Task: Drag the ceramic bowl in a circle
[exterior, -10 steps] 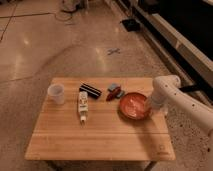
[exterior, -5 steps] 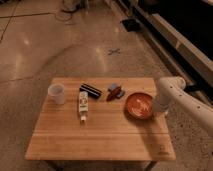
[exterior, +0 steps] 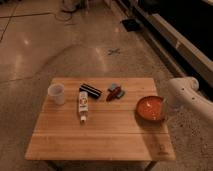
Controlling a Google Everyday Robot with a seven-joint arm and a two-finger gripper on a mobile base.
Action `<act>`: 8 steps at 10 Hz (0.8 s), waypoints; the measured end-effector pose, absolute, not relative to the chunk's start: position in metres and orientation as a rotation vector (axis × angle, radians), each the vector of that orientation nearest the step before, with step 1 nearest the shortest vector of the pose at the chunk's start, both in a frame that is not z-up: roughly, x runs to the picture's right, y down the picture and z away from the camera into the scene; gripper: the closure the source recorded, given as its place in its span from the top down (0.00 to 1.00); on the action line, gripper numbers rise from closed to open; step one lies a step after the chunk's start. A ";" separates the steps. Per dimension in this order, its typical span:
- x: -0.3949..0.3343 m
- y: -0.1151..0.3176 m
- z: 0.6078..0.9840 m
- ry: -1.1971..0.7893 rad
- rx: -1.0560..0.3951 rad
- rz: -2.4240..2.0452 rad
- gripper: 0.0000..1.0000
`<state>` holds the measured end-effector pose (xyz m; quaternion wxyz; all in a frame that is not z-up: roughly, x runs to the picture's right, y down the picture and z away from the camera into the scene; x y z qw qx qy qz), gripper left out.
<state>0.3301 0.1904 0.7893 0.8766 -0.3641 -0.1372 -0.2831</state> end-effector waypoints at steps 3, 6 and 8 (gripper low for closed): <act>0.299 0.226 0.754 -0.387 -0.802 -0.799 0.00; 0.250 0.242 0.729 -0.492 -0.781 -0.973 0.00; 0.216 0.237 0.736 -0.527 -0.731 -1.027 0.00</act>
